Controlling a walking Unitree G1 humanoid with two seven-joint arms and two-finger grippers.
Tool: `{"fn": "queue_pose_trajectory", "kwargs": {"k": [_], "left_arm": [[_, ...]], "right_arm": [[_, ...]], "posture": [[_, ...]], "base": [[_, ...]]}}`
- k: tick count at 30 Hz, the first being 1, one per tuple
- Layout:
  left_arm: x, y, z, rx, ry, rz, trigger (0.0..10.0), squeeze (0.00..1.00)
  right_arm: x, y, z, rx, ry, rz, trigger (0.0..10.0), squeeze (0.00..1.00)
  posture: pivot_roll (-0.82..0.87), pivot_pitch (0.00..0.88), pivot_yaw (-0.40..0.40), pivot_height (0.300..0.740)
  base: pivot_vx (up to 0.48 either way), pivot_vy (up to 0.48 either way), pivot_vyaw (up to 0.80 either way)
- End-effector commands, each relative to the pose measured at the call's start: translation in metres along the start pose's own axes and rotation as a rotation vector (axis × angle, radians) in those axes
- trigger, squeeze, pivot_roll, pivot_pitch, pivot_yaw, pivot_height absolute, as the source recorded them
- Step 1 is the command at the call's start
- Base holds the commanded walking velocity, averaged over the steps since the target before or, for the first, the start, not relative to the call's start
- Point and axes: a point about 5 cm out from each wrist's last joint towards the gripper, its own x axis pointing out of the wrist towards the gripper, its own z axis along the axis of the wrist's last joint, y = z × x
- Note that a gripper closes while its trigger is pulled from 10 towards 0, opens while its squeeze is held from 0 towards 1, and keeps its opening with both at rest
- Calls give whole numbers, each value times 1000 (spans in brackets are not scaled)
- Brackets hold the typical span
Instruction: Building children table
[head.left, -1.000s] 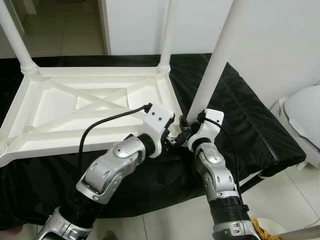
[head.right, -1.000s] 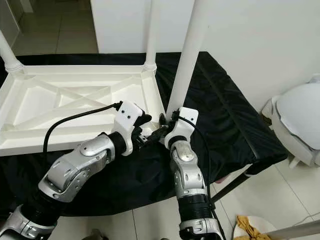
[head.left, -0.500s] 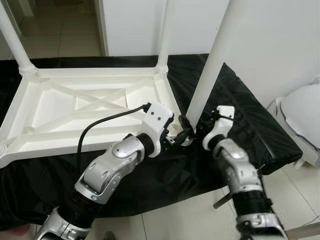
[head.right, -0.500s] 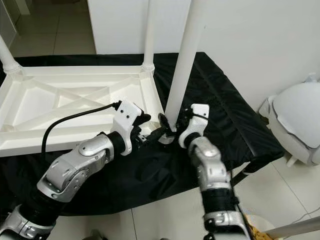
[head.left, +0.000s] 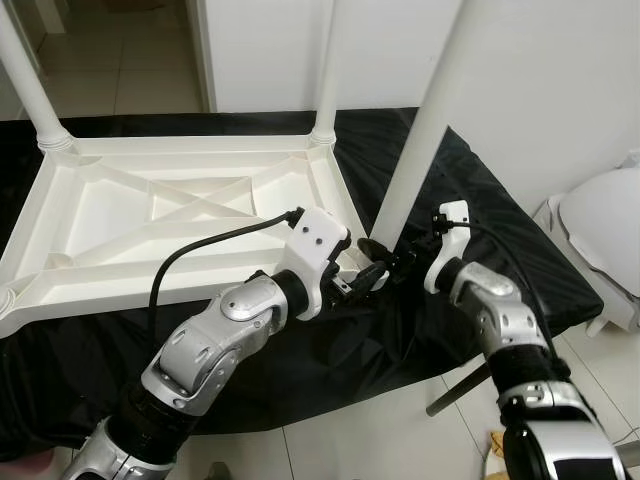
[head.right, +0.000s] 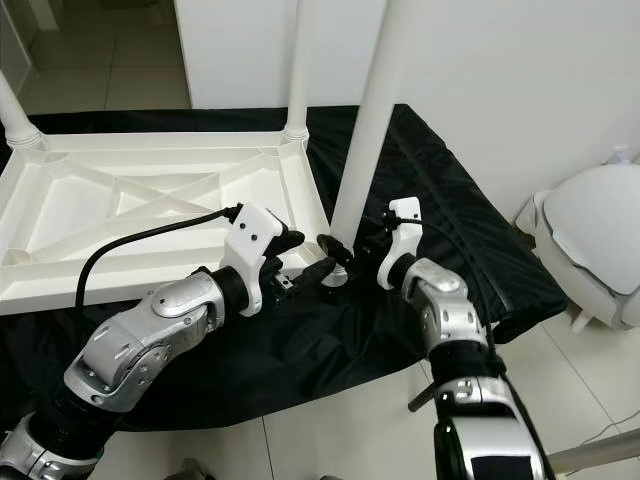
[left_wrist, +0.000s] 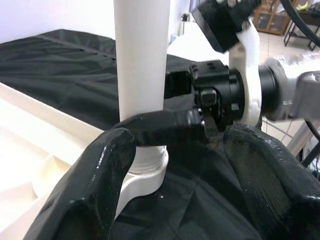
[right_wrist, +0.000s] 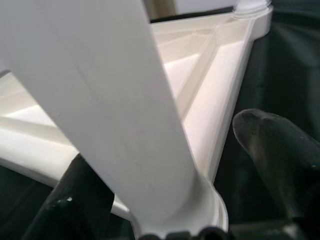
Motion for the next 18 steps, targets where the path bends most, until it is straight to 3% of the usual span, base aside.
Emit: {"fn": "queue_pose_trajectory", "kwargs": {"k": [1, 8, 9, 10, 11, 12, 13, 18], "left_arm": [[-2, -13, 1, 5, 7, -171, 10000, 0], [-3, -13, 1, 6, 14, -171, 10000, 0], [-4, -13, 1, 5, 15, -171, 10000, 0], [-4, -13, 1, 5, 15, -171, 10000, 0], [-4, -14, 1, 5, 16, -172, 10000, 0], [-4, -14, 1, 5, 16, -172, 10000, 0], [-4, -14, 1, 5, 17, -174, 10000, 0], [-4, -16, 1, -1, 18, -181, 10000, 0]], "right_arm": [[3, -2, -2, -25, 30, 68, 10000, 0], [8, -7, -6, -61, 88, 69, 10000, 0], [10, -7, -7, -64, 95, 65, 7765, 0], [10, -7, -7, -64, 95, 65, 7765, 0], [11, -7, -7, -65, 100, 68, 1725, 0], [11, -7, -7, -65, 100, 68, 1725, 0], [12, -7, -8, -61, 107, 68, 0, 0], [10, -9, -11, -37, 114, 67, 0, 0]], "posture": [[-10, 33, -52, 740], [2, 20, -47, 740], [4, 18, -46, 740], [4, 18, -46, 740], [5, 16, -46, 740], [5, 16, -46, 740], [5, 16, -47, 740], [1, 14, -51, 740]], "base": [[0, 0, 0], [0, 0, 0], [0, 0, 0], [0, 0, 0], [0, 0, 0], [0, 0, 0], [0, 0, 0], [0, 0, 0]]}}
